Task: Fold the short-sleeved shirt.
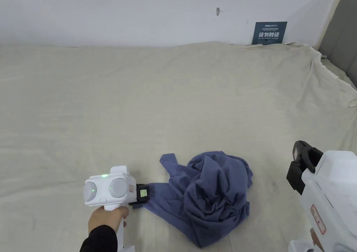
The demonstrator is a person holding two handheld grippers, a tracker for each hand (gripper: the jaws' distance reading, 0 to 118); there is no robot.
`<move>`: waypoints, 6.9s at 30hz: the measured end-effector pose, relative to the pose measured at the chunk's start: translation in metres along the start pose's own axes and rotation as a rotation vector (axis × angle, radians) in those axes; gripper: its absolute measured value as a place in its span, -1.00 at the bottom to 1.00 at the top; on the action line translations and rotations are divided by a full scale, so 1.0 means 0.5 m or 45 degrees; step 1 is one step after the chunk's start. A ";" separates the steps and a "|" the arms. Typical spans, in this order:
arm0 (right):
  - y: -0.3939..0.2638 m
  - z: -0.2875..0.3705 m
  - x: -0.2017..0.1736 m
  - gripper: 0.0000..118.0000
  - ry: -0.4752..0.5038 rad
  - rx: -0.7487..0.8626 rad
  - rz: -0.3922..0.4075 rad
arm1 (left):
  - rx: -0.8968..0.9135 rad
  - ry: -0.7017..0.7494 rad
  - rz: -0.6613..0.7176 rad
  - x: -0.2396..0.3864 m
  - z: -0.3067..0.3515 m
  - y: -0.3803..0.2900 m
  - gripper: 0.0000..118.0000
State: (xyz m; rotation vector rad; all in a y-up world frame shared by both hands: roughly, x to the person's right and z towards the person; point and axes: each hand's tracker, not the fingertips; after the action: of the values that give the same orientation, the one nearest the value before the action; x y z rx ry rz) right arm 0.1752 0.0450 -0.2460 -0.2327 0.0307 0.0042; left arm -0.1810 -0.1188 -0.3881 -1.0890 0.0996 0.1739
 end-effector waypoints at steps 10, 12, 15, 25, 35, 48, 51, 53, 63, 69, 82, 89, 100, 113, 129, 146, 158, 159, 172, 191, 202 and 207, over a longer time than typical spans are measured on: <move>-0.030 -0.079 0.045 -1.00 0.007 -0.104 -0.037 | 0.099 -0.111 -0.032 0.013 0.027 -0.008 -0.95; -0.032 -0.107 0.051 -1.00 0.006 -0.150 -0.042 | 0.136 -0.138 -0.039 0.012 0.051 -0.008 -0.95; -0.032 -0.161 0.060 -1.00 0.037 -0.263 -0.065 | 0.180 -0.163 -0.067 0.010 0.084 -0.003 -0.95; -0.109 -0.403 0.079 0.60 0.113 -0.668 -0.178 | 0.203 -0.209 -0.051 -0.001 0.104 0.005 -0.95; -0.202 -0.500 0.026 0.45 0.134 -0.950 -0.082 | 0.189 -0.224 -0.046 -0.011 0.098 0.002 -0.95; -0.201 -0.438 -0.026 -0.78 0.248 -0.922 -0.148 | 0.199 -0.243 -0.031 -0.019 0.102 -0.007 -0.95; -0.161 -0.400 -0.022 -0.79 0.236 -0.834 -0.168 | 0.224 -0.263 0.000 -0.027 0.111 -0.009 -0.95; -0.118 -0.369 0.000 -0.79 0.242 -0.755 -0.184 | 0.241 -0.274 0.028 -0.032 0.122 -0.007 -0.95; 0.100 -0.258 0.085 -0.81 0.248 -0.439 -0.078 | 0.423 -0.260 0.111 -0.090 0.233 0.070 -0.95; 0.198 -0.247 0.139 -0.81 0.169 -0.274 -0.045 | 0.606 -0.204 0.083 -0.116 0.345 0.162 -0.95; 0.394 -0.297 0.172 -0.81 0.067 -0.095 -0.091 | 0.844 -0.063 0.037 -0.141 0.537 0.383 -0.95; 0.428 -0.350 0.152 -0.81 0.034 -0.071 -0.081 | 0.887 -0.018 0.042 -0.139 0.546 0.461 -0.95; 0.455 -0.452 0.089 -0.81 -0.058 0.053 -0.054 | 1.046 0.087 -0.008 -0.118 0.529 0.556 -0.95; 0.303 -0.562 0.062 -0.81 -0.108 0.020 -0.034 | 0.968 0.146 -0.094 -0.111 0.350 0.575 -0.95; -0.040 -0.307 0.079 -0.81 -0.115 -0.234 -0.062 | 0.632 0.080 0.016 -0.208 0.170 0.159 -0.95; -0.263 -0.020 0.065 -0.81 -0.156 -0.544 -0.157 | 0.404 0.155 0.050 -0.307 0.208 -0.199 -0.96; -0.293 -0.020 0.030 -0.81 -0.176 -0.944 -0.147 | 0.143 0.201 0.112 -0.317 0.138 -0.234 -0.95; -0.289 -0.023 0.031 -0.80 -0.182 -0.921 -0.149 | 0.157 0.205 0.114 -0.316 0.139 -0.234 -0.95; -0.145 -0.002 0.048 0.35 -0.106 -0.652 -0.126 | 0.321 0.023 0.228 -0.277 0.272 -0.162 0.76; 0.021 0.049 0.037 -1.00 -0.108 0.030 0.095 | 0.896 -0.097 0.016 -0.094 0.418 -0.079 -1.00; 0.017 -0.014 0.053 -1.00 -0.102 -0.020 0.061 | 0.650 -0.154 -0.056 -0.086 0.295 0.094 -1.00; -0.001 -0.067 0.058 -1.00 -0.115 -0.073 0.046 | 0.446 -0.216 0.008 -0.097 0.185 0.227 -1.00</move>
State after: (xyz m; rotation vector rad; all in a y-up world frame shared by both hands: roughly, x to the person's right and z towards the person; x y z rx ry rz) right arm 0.2032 0.0366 -0.2792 -0.2894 -0.0551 0.0512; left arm -0.2507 0.0103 -0.4365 -0.7219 -0.0187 0.2439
